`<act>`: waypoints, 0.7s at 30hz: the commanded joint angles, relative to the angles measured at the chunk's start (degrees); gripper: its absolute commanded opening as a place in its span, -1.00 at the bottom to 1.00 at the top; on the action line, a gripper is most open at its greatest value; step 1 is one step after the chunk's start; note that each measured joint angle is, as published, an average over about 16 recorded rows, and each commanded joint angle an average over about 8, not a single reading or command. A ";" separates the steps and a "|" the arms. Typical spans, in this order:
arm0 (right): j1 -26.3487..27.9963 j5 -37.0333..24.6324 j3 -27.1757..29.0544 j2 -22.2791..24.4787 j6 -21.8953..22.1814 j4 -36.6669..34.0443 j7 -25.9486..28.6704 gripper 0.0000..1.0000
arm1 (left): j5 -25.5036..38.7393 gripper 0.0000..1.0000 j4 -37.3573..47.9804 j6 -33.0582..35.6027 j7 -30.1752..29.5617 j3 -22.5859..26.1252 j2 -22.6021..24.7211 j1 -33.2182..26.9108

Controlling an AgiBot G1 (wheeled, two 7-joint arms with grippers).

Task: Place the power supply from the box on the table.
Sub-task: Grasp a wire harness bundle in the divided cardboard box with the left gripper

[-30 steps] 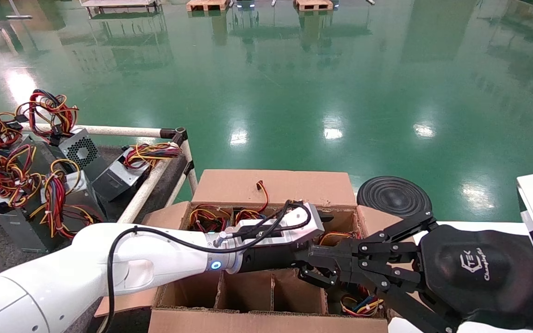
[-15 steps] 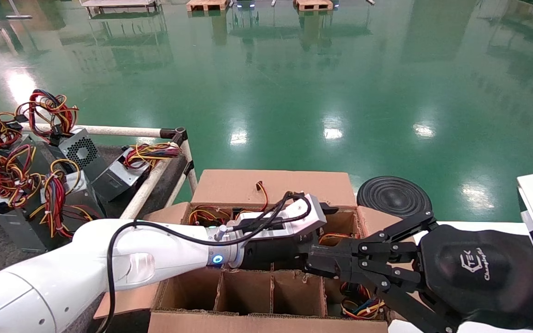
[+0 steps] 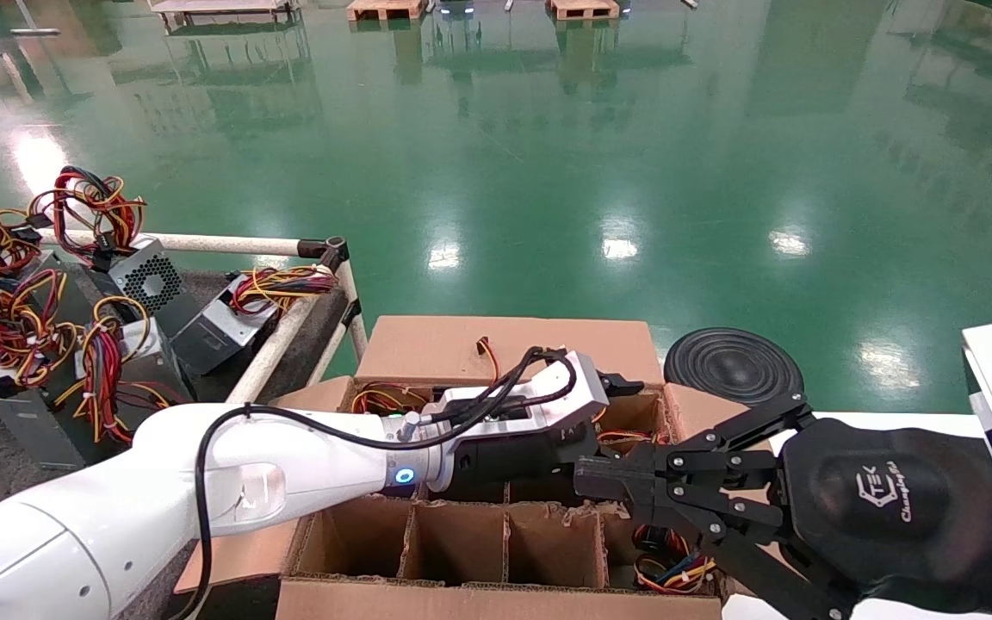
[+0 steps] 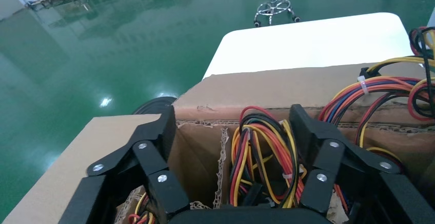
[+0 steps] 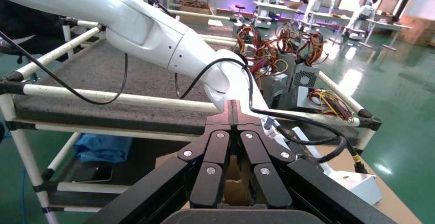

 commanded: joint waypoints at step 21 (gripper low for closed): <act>0.00 0.00 0.00 0.00 0.00 0.00 0.00 -1.00 | -2.56 -1.00 5.05 4.91 0.83 0.94 1.26 0.23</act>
